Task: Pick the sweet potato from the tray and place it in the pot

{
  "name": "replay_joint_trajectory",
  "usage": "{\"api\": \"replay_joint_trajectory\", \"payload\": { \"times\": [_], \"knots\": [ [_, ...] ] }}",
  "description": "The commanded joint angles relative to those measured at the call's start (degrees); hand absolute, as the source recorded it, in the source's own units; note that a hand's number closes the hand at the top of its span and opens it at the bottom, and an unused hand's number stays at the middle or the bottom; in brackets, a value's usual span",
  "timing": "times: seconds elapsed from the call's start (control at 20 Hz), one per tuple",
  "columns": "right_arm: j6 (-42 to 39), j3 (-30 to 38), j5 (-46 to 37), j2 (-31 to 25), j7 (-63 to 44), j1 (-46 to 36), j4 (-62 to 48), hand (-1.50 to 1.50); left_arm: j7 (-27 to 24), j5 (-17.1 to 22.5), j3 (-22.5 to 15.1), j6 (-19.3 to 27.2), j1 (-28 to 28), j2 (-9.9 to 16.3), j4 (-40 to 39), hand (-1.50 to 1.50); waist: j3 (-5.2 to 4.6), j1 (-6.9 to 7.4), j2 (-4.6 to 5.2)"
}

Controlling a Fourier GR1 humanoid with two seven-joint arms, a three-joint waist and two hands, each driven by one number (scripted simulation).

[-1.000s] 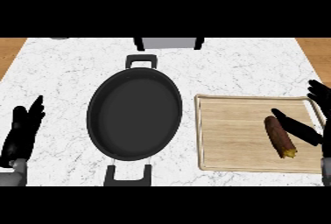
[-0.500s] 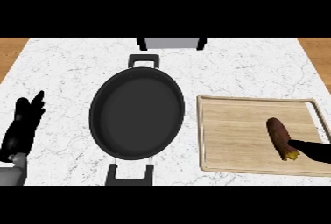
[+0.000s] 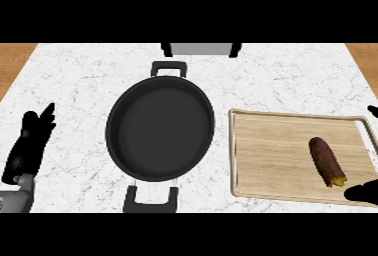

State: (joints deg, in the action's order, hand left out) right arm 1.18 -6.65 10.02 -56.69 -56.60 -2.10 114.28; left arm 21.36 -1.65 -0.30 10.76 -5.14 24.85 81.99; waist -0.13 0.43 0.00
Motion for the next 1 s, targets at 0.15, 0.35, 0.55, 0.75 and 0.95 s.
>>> {"api": "replay_joint_trajectory", "payload": {
  "times": [0.15, 0.35, 0.55, 0.75, 0.95],
  "knots": [
    [-5.99, -2.75, 3.40, 1.44, -10.63, -4.80, -0.32, -1.50, -2.66, -0.01, 2.19, -0.86, -0.62, -1.06, -3.12, 0.00, 0.08, -0.21, 0.05],
    [-7.12, -3.82, 1.89, 2.89, -6.63, -3.92, -5.85, -1.50, -1.50, -1.20, 1.76, -0.69, -2.28, -2.20, -5.12, 0.00, 0.11, -0.42, 0.12],
    [-5.99, -5.05, -0.97, 5.93, -10.68, -4.47, -3.59, -1.50, -3.40, -2.31, 2.04, -0.86, 1.15, -2.79, -1.71, 0.00, 0.10, -0.26, -0.02],
    [-9.35, -4.97, -1.80, 8.59, -6.51, -6.22, -11.56, -1.50, -2.42, -3.65, 1.60, -1.17, -2.84, -4.14, -5.19, 0.00, 0.11, -0.39, 0.11],
    [-6.17, -8.18, -9.93, 14.08, -0.48, -2.73, -15.55, -1.50, 2.63, -3.81, 2.35, -2.40, -1.15, -2.77, 1.38, 0.00, 0.15, -0.25, 0.03]
  ]
}}
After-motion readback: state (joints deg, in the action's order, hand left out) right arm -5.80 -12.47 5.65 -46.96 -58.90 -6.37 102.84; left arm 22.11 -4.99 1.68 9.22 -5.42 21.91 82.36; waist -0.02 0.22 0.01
